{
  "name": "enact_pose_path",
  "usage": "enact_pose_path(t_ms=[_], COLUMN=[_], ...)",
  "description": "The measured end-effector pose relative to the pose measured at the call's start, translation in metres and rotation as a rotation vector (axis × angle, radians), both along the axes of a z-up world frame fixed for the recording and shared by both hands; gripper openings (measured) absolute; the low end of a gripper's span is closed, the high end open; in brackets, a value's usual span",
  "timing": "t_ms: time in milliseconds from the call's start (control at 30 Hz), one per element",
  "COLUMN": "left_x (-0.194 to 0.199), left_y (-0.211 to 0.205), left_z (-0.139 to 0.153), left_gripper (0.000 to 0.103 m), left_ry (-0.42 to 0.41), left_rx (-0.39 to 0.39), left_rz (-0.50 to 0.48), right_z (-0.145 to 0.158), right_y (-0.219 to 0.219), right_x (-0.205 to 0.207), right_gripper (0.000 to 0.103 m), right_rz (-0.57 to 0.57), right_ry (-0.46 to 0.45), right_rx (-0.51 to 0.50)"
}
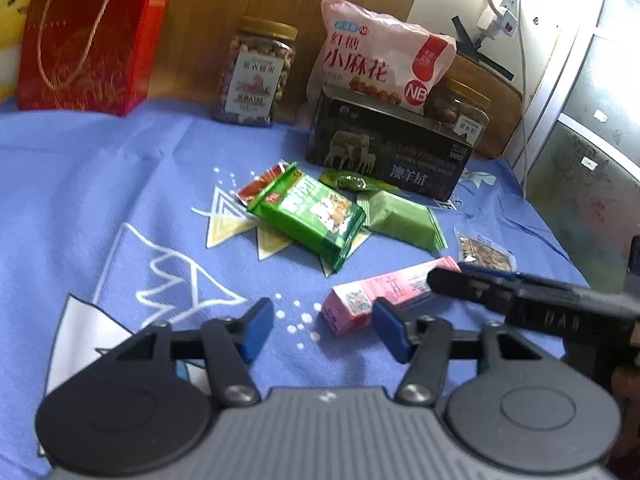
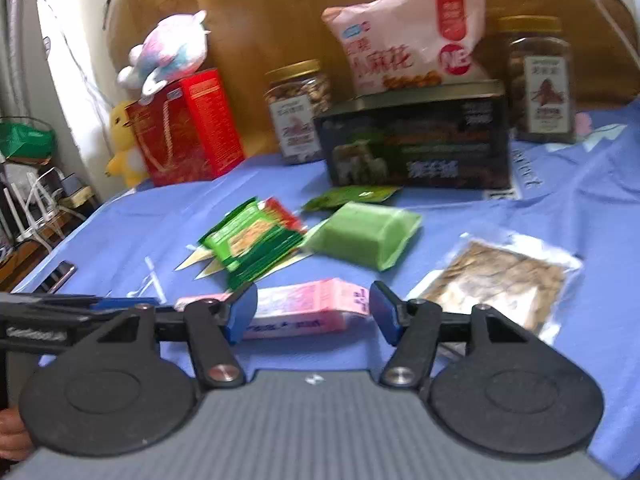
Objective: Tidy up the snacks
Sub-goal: 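Move the left tool to the pink candy box and grasp it, then place the pink box into the metal tin and open the left tool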
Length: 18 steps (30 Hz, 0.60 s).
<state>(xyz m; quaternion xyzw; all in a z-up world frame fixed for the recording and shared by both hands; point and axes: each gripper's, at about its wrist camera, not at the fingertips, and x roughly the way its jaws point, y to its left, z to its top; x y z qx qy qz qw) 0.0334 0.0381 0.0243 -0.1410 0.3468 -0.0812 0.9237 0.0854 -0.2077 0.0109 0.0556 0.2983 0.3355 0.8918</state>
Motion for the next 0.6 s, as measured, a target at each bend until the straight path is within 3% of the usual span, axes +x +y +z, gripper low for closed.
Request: enact_pose_path(t_ms=[167, 300, 433, 600], left_x=[-0.002, -0.007, -0.013, -0.011], left_y=[-0.002, 0.002, 0.007, 0.015], left_z=[0.0, 0.0, 0.005, 0.012], left_gripper=[0.053, 0.053, 0.063, 0.064], left_ry=[-0.003, -0.005, -0.027, -0.047], left_rx=[-0.011, -0.02, 0.003, -0.021], left_rz=[-0.016, -0.03, -0.013, 0.003], right_z=[-0.002, -0.003, -0.004, -0.004], right_y=[0.003, 0.007, 0.006, 0.009], right_x=[-0.024, -0.044, -0.048, -0.043], right_gripper=[0.05, 0.051, 0.051, 0.051], right_rz=[0.089, 0.106, 0.098, 0.088], right_ry=[-0.009, -0.068, -0.086, -0.08], right_rx=[-0.012, -0.069, -0.089, -0.093])
